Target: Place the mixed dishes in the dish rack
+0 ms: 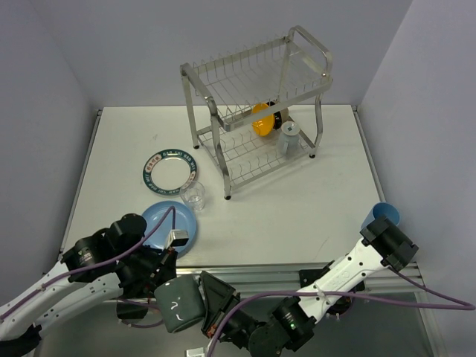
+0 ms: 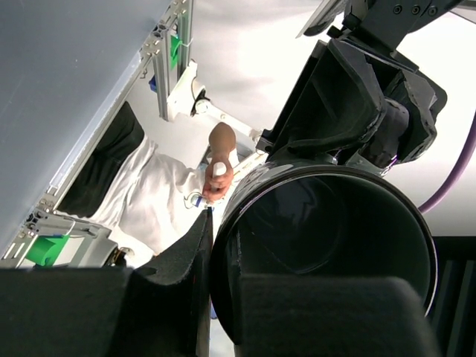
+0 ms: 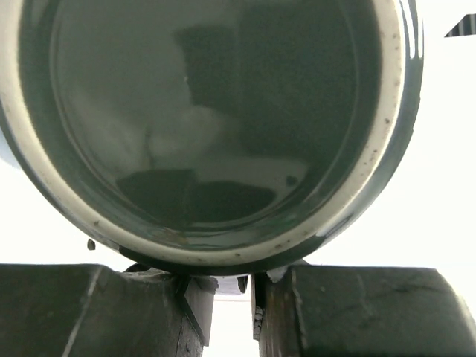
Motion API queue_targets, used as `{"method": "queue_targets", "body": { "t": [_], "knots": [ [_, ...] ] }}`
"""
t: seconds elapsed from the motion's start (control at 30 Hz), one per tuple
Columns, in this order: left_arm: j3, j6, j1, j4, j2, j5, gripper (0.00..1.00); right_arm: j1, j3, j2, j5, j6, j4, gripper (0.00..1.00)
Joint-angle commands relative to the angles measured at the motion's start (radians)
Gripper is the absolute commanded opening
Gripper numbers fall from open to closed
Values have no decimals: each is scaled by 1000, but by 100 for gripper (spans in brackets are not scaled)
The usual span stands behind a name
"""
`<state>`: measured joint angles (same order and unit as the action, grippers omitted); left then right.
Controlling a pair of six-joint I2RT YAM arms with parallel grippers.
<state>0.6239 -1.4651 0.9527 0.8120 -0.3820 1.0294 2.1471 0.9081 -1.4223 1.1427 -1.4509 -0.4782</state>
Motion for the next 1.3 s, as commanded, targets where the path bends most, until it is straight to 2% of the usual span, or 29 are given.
{"method": "queue_targets", "body": {
  "t": [0.0,0.1,0.13,0.2,0.23,0.27,0.3,0.43,0.53,0.57,0.67,0.7,0.77,0.8,0.9,0.93,0.97,1.07,1.1,1.27],
  "knots": [
    [48,11,-12,-151,-1,-143,22,0,78,-14,-21,191,-2,0],
    [45,-9,-12,-148,12,-163,50,7,103,-17,-1,251,35,0],
    [42,-14,-12,-151,15,-178,66,13,113,-18,3,268,76,0],
    [40,-14,-12,-140,20,-192,77,20,130,-20,12,309,91,0],
    [39,-11,-12,-128,17,-209,86,22,141,-21,17,335,160,0],
    [37,2,-12,-116,15,-218,89,23,156,-20,15,365,194,0],
    [36,8,-12,-105,14,-229,98,23,158,-18,23,397,207,0],
    [7,28,-12,-73,-1,-291,99,25,155,3,40,471,254,0],
    [17,44,-12,2,-18,-405,99,25,153,20,61,549,320,0],
    [29,70,-12,42,-35,-522,99,25,158,23,69,585,357,0],
    [98,106,-12,160,-61,-720,99,27,161,59,87,782,505,0],
    [120,111,-12,195,-67,-870,99,25,152,83,97,867,530,0],
    [178,124,-12,213,-86,-1016,99,23,130,127,130,999,602,0],
    [197,127,-12,217,-89,-1148,99,22,127,143,140,1058,637,0],
    [221,144,-12,170,-95,-1271,99,-9,123,223,170,1340,833,0],
    [223,163,-12,130,-107,-1311,99,-30,118,250,175,1415,940,0],
    [226,176,-12,115,-119,-1328,99,-47,109,313,169,1534,969,0],
    [252,204,-12,133,-185,-1413,99,-159,65,461,80,1685,1053,0],
    [261,213,-12,136,-198,-1431,99,-202,49,498,-2,1705,1053,0],
    [247,226,-12,109,-209,-1470,99,-477,-21,690,-150,1787,1058,0]
  ]
}}
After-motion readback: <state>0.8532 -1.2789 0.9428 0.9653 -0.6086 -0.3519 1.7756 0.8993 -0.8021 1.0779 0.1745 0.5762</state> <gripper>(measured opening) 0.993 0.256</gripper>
